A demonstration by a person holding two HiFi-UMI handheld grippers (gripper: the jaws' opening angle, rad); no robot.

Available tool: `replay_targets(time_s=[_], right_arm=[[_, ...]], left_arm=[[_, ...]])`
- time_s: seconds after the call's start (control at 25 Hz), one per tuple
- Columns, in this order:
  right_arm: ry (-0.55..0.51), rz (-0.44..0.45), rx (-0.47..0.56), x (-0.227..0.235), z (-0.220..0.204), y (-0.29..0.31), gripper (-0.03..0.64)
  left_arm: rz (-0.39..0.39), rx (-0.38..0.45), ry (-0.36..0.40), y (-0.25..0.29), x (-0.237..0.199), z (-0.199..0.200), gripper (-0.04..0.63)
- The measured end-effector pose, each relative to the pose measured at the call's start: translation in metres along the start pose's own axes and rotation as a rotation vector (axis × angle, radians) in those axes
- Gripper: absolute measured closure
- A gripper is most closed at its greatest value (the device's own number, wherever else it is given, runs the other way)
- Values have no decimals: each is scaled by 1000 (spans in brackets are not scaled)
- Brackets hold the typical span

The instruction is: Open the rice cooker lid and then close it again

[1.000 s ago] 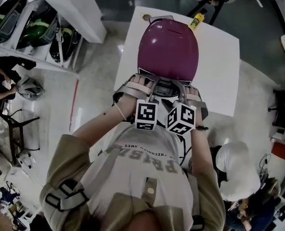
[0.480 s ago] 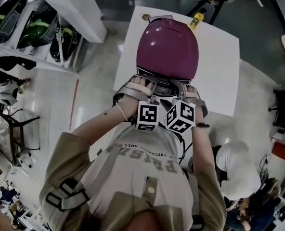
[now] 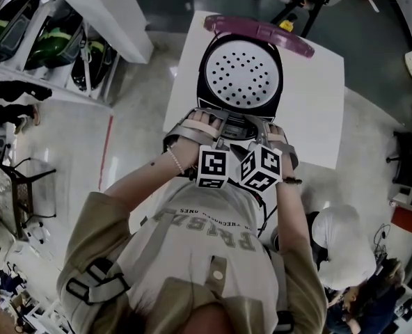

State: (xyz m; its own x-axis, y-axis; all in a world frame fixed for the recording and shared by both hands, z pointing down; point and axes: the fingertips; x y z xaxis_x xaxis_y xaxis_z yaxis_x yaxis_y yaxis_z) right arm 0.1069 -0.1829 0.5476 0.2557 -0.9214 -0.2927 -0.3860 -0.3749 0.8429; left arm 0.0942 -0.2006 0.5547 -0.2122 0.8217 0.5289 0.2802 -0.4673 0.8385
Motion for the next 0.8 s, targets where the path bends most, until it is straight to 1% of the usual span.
replay_targets(time_s=[0.08,0.16,0.6,0.8], right_arm=[[3,4,-4,0,0,0,265],[4,10,-6,0,2,1,239],[48,12,17,0,5,2,239],[78,27,28,4,9,0,233]], left_arm=[[9,2,-7,0,-1,0,186],[18,1,-6,0,-2,-1,185],[24,20,-11,1,-2,-3,186],[29,41,-7,0,-5,-4,186]])
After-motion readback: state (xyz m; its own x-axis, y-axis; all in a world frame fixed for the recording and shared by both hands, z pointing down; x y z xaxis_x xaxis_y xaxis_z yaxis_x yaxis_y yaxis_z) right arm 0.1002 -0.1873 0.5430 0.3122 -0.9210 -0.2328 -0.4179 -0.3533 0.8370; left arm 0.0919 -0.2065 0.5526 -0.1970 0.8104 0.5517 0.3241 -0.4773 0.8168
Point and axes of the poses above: the fingertips, and each gripper's own axes: y forward along the fingers, x to its right, z out of its top
